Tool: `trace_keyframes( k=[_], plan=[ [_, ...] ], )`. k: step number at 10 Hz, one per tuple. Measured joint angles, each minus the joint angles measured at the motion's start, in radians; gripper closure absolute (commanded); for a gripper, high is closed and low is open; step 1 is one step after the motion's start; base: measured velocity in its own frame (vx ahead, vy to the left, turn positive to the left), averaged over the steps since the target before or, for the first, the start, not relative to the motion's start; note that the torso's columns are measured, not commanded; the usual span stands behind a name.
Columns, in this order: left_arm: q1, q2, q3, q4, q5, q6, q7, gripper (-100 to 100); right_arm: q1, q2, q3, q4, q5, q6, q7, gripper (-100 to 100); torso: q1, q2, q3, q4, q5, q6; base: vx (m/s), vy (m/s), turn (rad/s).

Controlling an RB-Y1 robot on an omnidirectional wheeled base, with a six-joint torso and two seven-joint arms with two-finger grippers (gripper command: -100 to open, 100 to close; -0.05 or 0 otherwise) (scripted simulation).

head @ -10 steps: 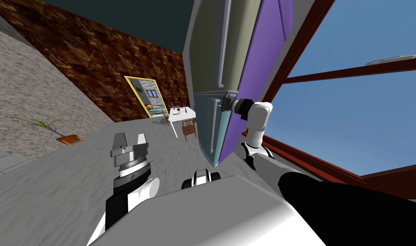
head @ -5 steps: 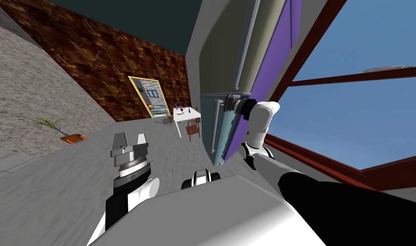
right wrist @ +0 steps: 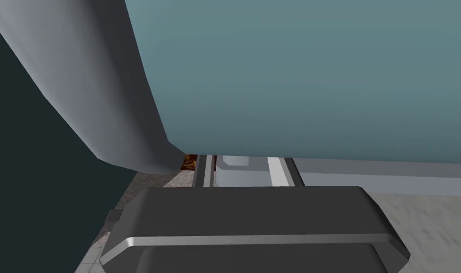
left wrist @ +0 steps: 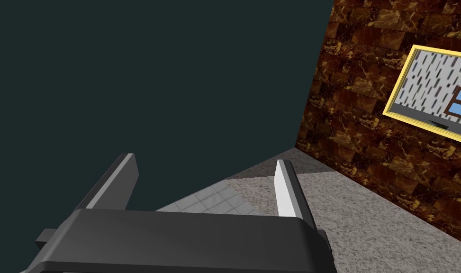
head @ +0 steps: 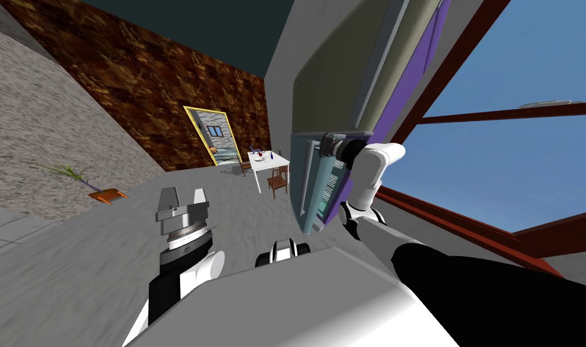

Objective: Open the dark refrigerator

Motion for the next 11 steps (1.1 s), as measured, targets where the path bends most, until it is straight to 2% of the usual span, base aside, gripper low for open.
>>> trace_keyframes(
  k=[2,3,4,5,8,10,11],
  plan=[
    [0.0,0.0,0.0,0.0,0.0,0.0,0.0,0,0.0,0.0,-0.013,-0.021,0.054,-0.021,-0.015,100,0.006,0.004,0.006,0.0,-0.001,0.003,0.002,0.266,-0.018],
    [0.0,0.0,0.0,0.0,0.0,0.0,0.0,0,0.002,-0.001,-0.017,-0.024,0.061,-0.023,-0.017,100,-0.004,0.007,0.006,0.003,-0.001,0.001,0.058,0.145,0.005],
    [0.0,0.0,0.0,0.0,0.0,0.0,0.0,0,0.005,0.0,-0.018,-0.035,0.083,-0.028,-0.018,100,-0.003,0.005,0.005,0.002,-0.003,0.003,0.147,0.32,0.014],
    [0.0,0.0,0.0,0.0,0.0,0.0,0.0,0,0.005,-0.003,-0.018,-0.047,0.114,-0.049,-0.023,100,0.008,-0.002,0.001,0.001,0.001,0.002,0.099,0.298,-0.026],
    [0.0,0.0,0.0,0.0,0.0,0.0,0.0,0,0.01,-0.01,-0.03,-0.08,0.177,-0.099,-0.033,100,0.007,-0.002,0.0,0.0,0.0,0.003,0.087,0.304,0.018],
    [0.0,0.0,0.0,0.0,0.0,0.0,0.0,0,0.015,-0.009,-0.03,-0.1,0.222,-0.128,-0.04,100,-0.004,-0.001,0.0,0.001,-0.002,0.003,0.121,0.288,0.022],
    [0.0,0.0,0.0,0.0,0.0,0.0,0.0,0,0.017,-0.008,-0.028,-0.11,0.257,-0.142,-0.044,100,0.0,-0.004,-0.001,0.0,-0.002,0.003,0.183,0.4,0.013]
  ],
)
